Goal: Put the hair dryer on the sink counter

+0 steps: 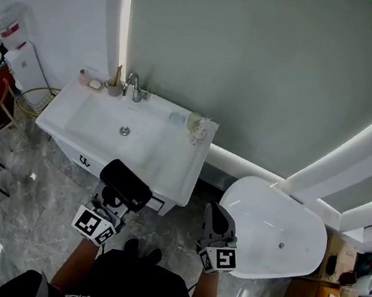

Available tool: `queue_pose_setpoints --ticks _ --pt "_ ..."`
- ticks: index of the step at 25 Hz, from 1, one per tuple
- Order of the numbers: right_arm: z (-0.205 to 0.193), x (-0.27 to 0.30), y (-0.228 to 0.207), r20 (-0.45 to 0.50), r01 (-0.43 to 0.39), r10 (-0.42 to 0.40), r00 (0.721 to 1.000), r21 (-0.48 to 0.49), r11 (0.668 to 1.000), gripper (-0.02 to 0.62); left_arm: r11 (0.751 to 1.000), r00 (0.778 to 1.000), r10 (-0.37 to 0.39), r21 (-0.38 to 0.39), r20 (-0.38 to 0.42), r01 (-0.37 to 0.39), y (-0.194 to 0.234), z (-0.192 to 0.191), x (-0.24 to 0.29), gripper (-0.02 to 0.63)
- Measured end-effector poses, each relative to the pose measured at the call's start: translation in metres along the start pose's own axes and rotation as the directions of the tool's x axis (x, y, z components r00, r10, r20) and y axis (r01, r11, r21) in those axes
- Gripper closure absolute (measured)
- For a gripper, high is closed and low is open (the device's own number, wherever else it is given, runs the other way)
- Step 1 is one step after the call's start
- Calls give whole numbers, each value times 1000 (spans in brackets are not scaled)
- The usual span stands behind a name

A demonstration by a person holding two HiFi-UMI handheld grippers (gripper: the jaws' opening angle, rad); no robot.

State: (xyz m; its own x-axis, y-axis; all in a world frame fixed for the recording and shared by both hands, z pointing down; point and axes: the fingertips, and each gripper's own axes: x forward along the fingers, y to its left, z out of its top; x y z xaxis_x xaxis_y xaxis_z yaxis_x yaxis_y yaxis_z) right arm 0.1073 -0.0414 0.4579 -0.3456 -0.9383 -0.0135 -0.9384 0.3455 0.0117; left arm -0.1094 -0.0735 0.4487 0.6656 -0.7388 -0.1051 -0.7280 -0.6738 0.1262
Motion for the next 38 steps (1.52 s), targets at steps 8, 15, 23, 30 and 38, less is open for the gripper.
queue_pose_setpoints --ticks 8,15,23,30,38 --pt "-16 -6 -7 -46 -55 55 997 -16 998 565 999 999 52 2 -13 -51 -16 -6 -2 388" --pt "-28 -14 -17 -53 -98 98 994 7 995 565 994 993 112 7 -31 -112 -29 -15 -4 387" --pt "-27 -19 -20 -35 -114 115 993 18 993 565 991 990 135 26 -26 -135 -34 -17 -6 387" --pt "-30 -15 -24 -43 -101 102 994 12 995 565 993 993 115 26 -18 -115 -31 -19 6 387" --pt "-31 16 -44 -46 -50 50 998 -3 999 565 997 996 79 13 -30 -79 -2 -25 46 387"
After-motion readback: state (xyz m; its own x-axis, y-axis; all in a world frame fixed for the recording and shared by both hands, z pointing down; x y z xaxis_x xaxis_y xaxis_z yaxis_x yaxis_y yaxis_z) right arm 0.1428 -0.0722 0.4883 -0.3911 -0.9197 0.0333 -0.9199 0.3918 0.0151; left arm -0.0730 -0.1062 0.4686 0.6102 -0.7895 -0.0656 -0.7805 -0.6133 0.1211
